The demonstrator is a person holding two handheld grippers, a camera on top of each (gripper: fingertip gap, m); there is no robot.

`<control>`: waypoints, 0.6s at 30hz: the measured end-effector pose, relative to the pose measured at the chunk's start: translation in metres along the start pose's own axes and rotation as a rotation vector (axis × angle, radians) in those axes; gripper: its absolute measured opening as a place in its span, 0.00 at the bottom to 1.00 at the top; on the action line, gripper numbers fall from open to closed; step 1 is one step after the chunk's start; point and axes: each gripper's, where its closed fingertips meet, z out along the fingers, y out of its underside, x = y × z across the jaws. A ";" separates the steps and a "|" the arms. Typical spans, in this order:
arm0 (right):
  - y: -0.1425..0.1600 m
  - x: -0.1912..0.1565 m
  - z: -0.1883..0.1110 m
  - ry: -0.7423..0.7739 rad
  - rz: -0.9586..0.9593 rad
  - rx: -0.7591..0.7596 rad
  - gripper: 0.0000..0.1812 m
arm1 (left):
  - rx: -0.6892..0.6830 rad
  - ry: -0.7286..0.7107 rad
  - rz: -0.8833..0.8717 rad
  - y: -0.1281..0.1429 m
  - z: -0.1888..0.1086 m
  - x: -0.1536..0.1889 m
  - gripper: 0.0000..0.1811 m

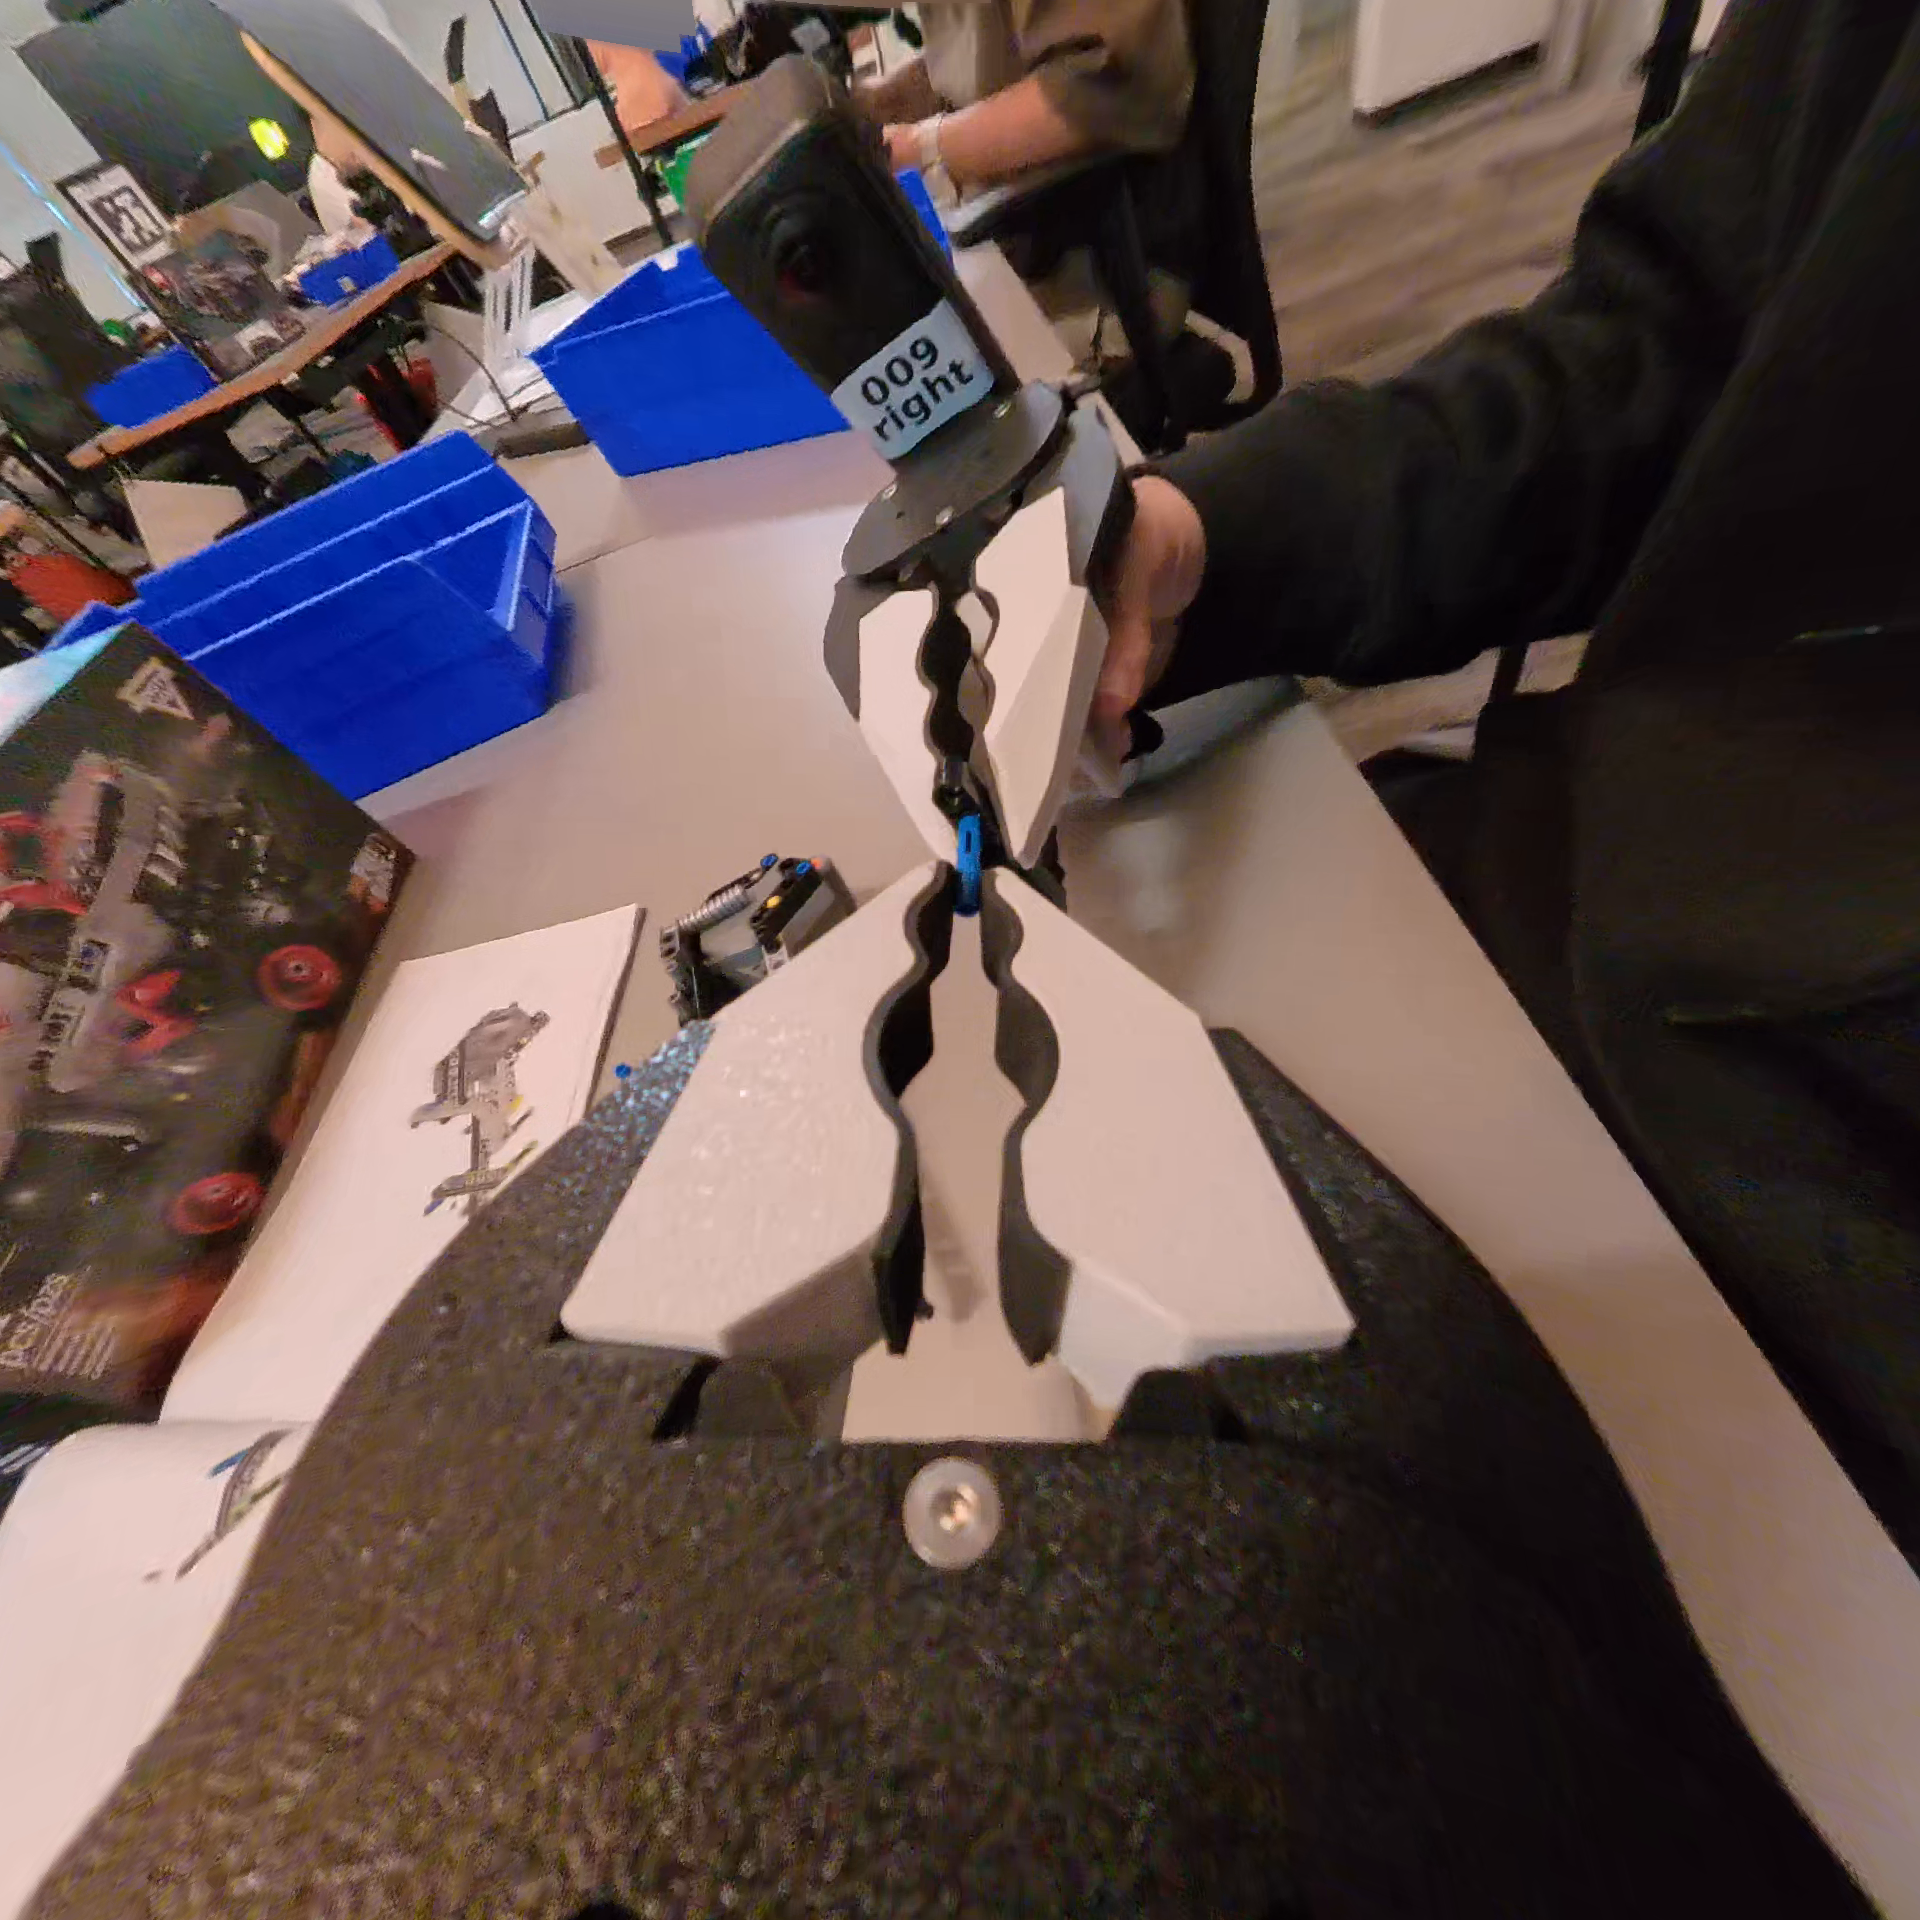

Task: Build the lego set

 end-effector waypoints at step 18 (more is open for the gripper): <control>0.001 -0.001 0.000 -0.014 0.026 0.003 0.03 | -0.097 -0.016 -0.031 0.002 0.001 0.002 0.01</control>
